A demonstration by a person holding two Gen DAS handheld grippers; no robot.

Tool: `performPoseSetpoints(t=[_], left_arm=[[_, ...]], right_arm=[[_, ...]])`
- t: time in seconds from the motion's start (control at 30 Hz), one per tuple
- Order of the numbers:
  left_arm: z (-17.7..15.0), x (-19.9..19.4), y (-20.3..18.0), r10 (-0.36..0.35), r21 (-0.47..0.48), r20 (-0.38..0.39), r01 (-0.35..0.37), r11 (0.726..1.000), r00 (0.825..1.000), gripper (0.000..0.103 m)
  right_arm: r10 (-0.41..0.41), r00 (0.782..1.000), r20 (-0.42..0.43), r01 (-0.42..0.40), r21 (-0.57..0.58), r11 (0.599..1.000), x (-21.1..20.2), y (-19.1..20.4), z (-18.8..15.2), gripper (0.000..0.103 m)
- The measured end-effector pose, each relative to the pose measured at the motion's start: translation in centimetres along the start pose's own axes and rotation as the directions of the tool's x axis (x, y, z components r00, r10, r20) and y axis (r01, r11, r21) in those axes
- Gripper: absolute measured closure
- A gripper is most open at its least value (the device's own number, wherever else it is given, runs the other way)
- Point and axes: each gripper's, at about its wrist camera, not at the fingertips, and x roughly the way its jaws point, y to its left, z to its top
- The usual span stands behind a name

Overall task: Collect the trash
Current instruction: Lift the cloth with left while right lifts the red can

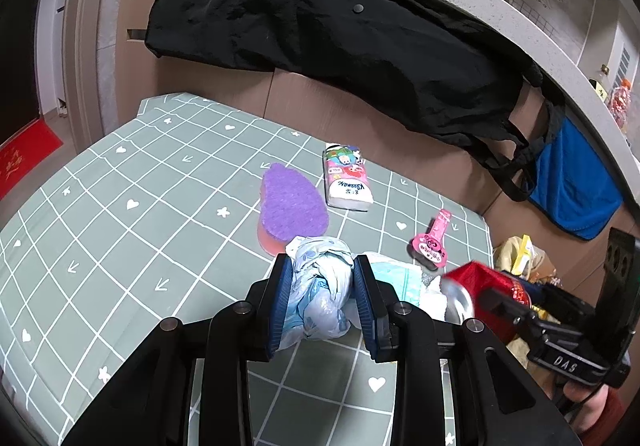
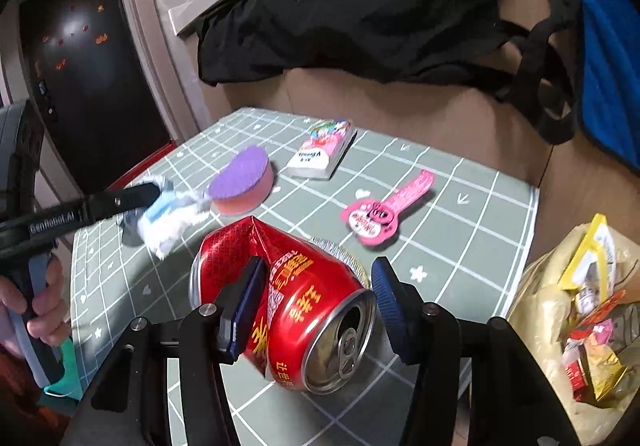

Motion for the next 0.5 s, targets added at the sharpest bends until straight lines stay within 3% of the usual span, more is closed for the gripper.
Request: performPoseSetpoints(t=[0.03,0.07,0.37,0.5], left_arm=[[0.0,0.0,0.1,-0.001,0.001,-0.001,0.001,1.000,1.000,0.071],[0.0,0.1,0.1,-0.002,-0.001,-0.003,0.002,1.000,1.000,0.071],[0.0,0.2,0.4,-0.001,-0.012,-0.011,0.000,1.000,1.000,0.071],[0.0,0.3,0.8,0.002,-0.021,-0.012,-0.003,1.000,1.000,0.071]], right_arm=[[-0.003,1.000,0.003,0.003,-0.001,1.000,0.0,0.0,0.1,0.053],[-0.004,1.000,0.004,0.004,-0.004,1.000,0.0,0.0,0.1,0.065],[0.016,1.000,-0.016,-0.016,0.002,1.000,0.6,-0.3,-1.0,0.063],[0.018,0.996,-0.082,-0.017,0.011,1.000,1.8,-0.4,-2.3,0.056]])
